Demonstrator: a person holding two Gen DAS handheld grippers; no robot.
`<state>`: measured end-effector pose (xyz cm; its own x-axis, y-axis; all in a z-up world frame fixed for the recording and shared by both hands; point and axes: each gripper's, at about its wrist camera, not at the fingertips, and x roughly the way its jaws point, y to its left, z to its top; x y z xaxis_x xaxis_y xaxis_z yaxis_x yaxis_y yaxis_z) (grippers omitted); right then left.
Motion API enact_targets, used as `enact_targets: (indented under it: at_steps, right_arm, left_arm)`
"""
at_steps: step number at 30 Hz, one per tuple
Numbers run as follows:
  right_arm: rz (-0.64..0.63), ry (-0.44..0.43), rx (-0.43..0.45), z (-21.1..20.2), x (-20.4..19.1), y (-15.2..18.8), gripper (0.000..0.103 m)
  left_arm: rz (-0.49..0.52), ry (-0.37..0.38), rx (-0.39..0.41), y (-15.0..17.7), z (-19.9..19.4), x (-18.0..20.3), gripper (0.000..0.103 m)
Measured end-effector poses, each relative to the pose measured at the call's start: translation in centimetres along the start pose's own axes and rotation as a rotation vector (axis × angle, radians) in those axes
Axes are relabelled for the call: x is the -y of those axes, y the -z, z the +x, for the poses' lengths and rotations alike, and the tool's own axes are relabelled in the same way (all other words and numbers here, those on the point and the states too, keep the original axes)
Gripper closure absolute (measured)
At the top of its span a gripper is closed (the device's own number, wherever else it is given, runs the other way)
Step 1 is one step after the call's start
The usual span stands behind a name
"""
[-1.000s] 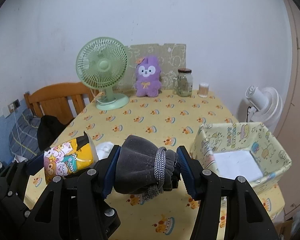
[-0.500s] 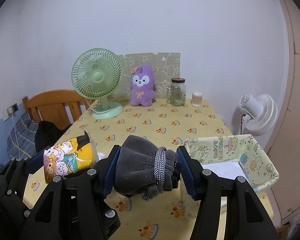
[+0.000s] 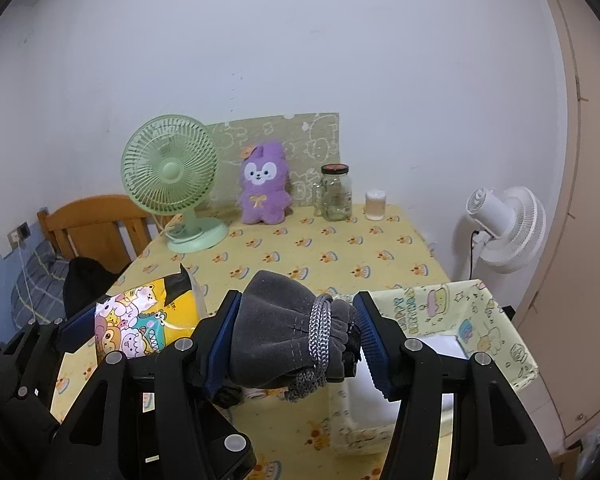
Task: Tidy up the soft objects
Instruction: 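Carry the tissue pack and grey glove over the yellow patterned box with both tools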
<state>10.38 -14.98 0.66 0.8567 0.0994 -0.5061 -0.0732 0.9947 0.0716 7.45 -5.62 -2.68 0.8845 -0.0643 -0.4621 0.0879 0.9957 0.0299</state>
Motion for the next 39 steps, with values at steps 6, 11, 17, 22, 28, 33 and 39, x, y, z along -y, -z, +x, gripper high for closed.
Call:
enact_targets:
  at_steps: [6,11,17,22,28,33,39]
  right_arm:
    - [0.008,0.020,0.009,0.0,2.1,-0.4,0.043]
    - [0.016,0.045,0.020,-0.2,4.0,-0.8,0.043]
    - [0.017,0.082,0.033,-0.4,6.0,-1.2,0.043]
    - [0.019,0.112,0.041,-0.1,7.9,-1.5,0.043]
    - [0.029,0.127,0.028,1.2,10.1,-1.3,0.043]
    - [0.048,0.130,-0.002,3.1,11.9,-0.8,0.043]
    - [0.066,0.122,-0.056,5.6,14.2,-0.1,0.043]
  left_arm:
    - [0.009,0.033,0.009,-0.6,0.5,1.8,0.018]
    - [0.018,0.062,0.020,-1.1,0.9,3.5,0.018]
    - [0.033,0.104,0.034,-1.7,1.7,5.6,0.018]
    - [0.044,0.128,0.036,-2.0,2.7,7.2,0.018]
    - [0.051,0.153,0.002,-2.0,4.5,8.8,0.018]
    - [0.065,0.168,-0.044,-1.8,6.7,10.5,0.017]
    - [0.096,0.155,-0.122,-1.3,9.2,12.3,0.014]
